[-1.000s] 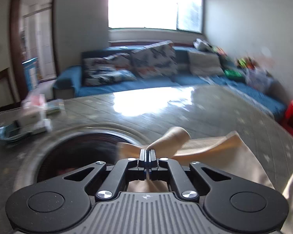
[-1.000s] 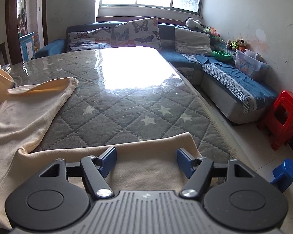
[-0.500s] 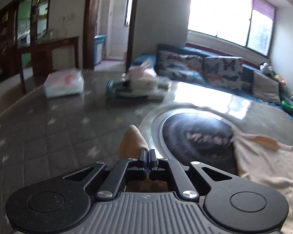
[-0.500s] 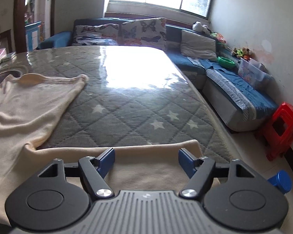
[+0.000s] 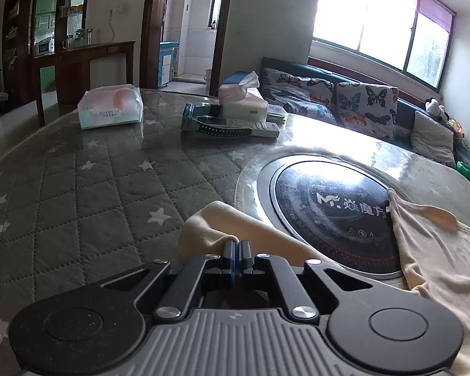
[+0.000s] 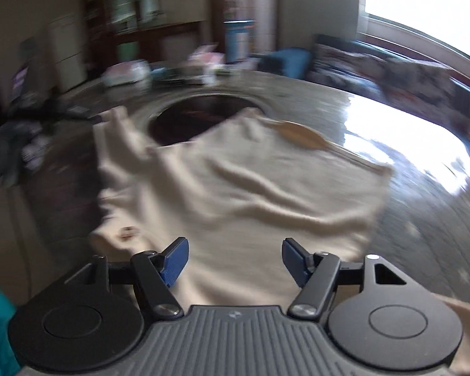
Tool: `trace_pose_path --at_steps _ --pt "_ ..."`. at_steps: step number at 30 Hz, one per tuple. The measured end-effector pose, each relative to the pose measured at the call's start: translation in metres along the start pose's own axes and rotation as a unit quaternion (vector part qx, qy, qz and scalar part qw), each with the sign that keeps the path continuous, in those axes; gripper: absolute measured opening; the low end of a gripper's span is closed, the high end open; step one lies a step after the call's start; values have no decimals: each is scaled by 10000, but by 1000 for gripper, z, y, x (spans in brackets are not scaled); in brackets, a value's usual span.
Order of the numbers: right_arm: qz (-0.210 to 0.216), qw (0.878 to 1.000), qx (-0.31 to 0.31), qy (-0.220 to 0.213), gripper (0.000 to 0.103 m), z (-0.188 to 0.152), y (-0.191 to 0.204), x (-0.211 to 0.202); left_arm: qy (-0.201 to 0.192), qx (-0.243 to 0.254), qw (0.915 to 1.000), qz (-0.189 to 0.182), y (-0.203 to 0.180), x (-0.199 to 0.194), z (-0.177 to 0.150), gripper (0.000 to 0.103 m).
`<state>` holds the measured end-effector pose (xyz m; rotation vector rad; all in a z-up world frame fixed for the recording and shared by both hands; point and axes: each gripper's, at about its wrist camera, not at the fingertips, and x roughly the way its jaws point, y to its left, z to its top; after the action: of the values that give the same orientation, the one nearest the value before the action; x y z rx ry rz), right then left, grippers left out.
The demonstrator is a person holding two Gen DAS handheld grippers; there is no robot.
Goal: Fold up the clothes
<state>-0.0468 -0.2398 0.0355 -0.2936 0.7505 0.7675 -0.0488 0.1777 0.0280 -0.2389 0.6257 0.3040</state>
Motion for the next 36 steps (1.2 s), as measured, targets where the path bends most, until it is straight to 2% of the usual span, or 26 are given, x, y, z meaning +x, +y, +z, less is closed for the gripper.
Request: trace_pose_path --at_steps 4,5,8,11,13,15,19,21,24,26,28,30,32,36 --pt "609 9946 -834 51 66 11 48 8 -53 -64 10000 -1 1 -2 2 2" --pt "671 9923 -1040 64 65 12 60 13 -76 -83 9999 -9 2 -3 3 2" --pt "768 9850 -1540 120 55 13 87 27 -112 -60 9999 -18 4 -9 2 2" --pt "735 9818 -1729 259 35 10 97 44 -144 -30 9999 -24 7 -14 2 2" --pt "788 9805 -1780 286 15 8 97 47 -166 -10 9999 -29 8 -18 1 2" --pt "859 9787 -1836 312 8 5 97 48 -188 9 9998 -33 10 -22 1 2" --pt "1203 9709 -2033 404 8 3 94 35 -151 32 9999 -14 15 -27 -3 3" --pt "1317 9667 -2138 489 8 0 93 35 -7 -12 9999 150 22 -25 -9 6" --pt "1407 9640 -2192 540 9 -1 92 35 159 -136 9986 494 33 -24 -13 7" --pt "1482 9637 -2148 571 12 1 89 33 174 -260 9981 538 38 -27 -10 7" --pt "1551 9659 -1999 558 17 7 82 30 82 -195 9990 384 34 -32 -7 7" --pt "1595 9693 -1803 508 17 13 72 27 -8 1 9999 127 23 -36 -4 7" --pt "1450 9757 -1583 438 20 19 65 28 31 180 9997 -172 9 -32 -3 7" --pt "1050 9874 -1135 330 23 26 47 31 252 427 9977 -455 -14 -9 -2 7"
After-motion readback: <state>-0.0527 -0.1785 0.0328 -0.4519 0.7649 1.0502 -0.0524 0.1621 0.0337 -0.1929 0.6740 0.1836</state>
